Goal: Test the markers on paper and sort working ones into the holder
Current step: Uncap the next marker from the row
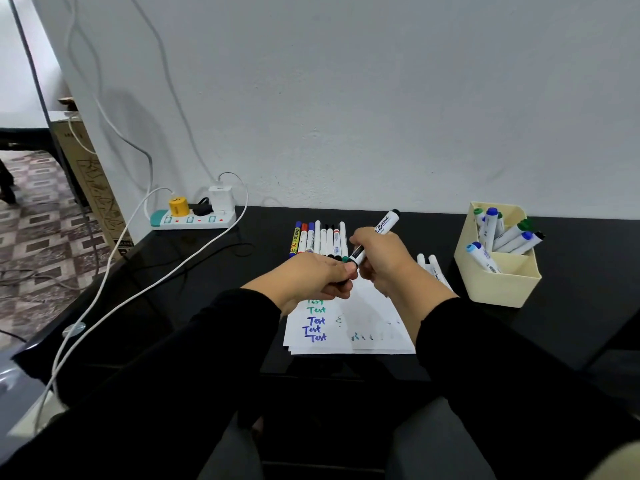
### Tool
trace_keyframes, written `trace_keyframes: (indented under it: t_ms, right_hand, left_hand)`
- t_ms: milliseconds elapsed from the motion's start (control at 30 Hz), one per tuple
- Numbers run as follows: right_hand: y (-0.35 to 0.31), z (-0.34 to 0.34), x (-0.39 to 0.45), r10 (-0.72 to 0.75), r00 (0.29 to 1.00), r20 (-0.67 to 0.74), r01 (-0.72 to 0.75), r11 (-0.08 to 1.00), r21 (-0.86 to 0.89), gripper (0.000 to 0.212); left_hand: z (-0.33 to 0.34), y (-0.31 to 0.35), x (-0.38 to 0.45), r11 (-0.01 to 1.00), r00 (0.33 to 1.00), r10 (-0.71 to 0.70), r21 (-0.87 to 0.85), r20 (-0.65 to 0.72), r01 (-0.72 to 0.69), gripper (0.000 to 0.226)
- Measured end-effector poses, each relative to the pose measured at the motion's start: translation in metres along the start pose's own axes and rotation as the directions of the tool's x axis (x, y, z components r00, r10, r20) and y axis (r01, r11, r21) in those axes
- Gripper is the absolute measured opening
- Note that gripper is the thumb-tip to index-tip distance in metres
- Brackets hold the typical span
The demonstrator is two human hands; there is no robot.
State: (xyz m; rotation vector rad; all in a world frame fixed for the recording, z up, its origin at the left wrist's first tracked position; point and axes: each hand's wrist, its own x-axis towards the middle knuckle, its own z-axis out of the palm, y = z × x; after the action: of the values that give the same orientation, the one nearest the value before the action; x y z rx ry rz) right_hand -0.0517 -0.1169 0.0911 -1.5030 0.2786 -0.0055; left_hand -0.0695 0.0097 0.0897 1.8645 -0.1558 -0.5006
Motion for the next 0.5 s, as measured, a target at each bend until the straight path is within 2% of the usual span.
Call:
trace_keyframes:
  t_ms: [67,133,267,400,433,500]
  right_hand:
    - [0.0,0.001,0.003,-0.009,1.0,0.023,0.009,1.0,-0.004,0.029]
    - [-0.001,0.005,0.005,0.019,1.0,-0.014,-0.02,0.999,-0.029,0.025]
    - [-0.004,0.017,0.006,0.12,0.984,-0.132,-0.13,0.989,-0.071,0.006]
    - [-0.003,0.024,0.01,0.156,0.981,-0.118,-0.162,0.986,-0.048,0.004]
    - [-0.003,0.024,0.01,0.159,0.982,-0.105,-0.165,0.985,-0.045,0.006]
    - [-0.001,0.024,0.012,0.145,0.988,-0.055,-0.148,0.988,-0.041,0.013]
  left_hand:
    - [-0.002,-0.001,0.0,0.998,1.0,-0.02,-0.066,0.013,0.021,0.019]
    - [-0.002,-0.002,0.001,0.998,0.999,-0.024,-0.059,-0.033,0.023,0.019]
    - [0.002,-0.002,0.003,0.995,0.984,0.028,0.094,-0.173,-0.012,0.018]
    - [0.0,-0.004,0.004,0.965,0.964,0.088,0.261,-0.252,-0.02,0.022]
    - [-0.002,-0.004,0.004,0.97,0.966,0.075,0.242,-0.246,-0.013,0.023]
    - [-0.006,-0.004,0.002,0.995,0.983,0.018,0.099,-0.185,0.001,0.022]
